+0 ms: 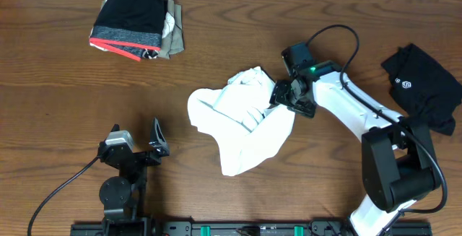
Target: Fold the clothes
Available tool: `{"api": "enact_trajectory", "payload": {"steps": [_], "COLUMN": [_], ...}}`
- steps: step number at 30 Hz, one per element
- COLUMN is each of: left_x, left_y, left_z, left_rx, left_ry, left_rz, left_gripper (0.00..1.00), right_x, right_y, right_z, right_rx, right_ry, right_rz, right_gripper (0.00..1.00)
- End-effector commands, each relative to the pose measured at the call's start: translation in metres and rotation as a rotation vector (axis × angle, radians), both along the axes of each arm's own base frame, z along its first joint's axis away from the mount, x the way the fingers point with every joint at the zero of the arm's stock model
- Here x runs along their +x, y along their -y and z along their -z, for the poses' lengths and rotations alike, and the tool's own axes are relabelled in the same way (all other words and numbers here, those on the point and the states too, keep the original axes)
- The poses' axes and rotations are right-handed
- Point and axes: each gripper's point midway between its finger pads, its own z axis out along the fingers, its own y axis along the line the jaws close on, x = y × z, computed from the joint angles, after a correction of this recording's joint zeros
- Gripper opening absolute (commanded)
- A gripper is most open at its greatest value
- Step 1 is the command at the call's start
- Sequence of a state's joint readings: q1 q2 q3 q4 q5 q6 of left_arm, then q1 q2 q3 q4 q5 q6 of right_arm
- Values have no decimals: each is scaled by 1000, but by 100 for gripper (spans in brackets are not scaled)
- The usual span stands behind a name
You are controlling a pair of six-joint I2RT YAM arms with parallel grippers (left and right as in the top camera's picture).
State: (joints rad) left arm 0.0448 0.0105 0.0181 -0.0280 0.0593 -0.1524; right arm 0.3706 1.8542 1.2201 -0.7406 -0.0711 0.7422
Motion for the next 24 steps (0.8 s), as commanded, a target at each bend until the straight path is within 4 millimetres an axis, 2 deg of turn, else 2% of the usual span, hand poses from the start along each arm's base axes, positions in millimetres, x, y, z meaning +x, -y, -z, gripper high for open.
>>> {"api": "enact_trajectory", "payload": {"steps": [1, 10, 13, 17, 18, 21, 24], "left_x": [-1, -1, -1, -1, -1, -1, -1], "left_y": [-2, -2, -2, -2, -2, -2, -2], "left_z": [15, 15, 15, 15, 15, 15, 15], "left_rx": [12, 12, 12, 12, 12, 12, 12], "left_ry": [-47, -47, -47, -47, -47, -47, -47], "left_rz": [-7, -7, -7, -7, -7, -7, -7], "left_gripper": [98, 98, 98, 98, 98, 98, 98], "right_x": [7, 8, 7, 7, 7, 6, 6], "right_y": [7, 7, 8, 9, 9, 10, 10], "right_z": [1, 2, 3, 9, 12, 15, 15], "right_rx": [-8, -8, -14, -25, -31, -34, -34], "right_ry": [9, 10, 5, -2, -7, -15, -15], "right_rz": [40, 40, 40, 41, 42, 41, 41], "right_gripper": [75, 73, 65, 63, 61, 47, 39]}}
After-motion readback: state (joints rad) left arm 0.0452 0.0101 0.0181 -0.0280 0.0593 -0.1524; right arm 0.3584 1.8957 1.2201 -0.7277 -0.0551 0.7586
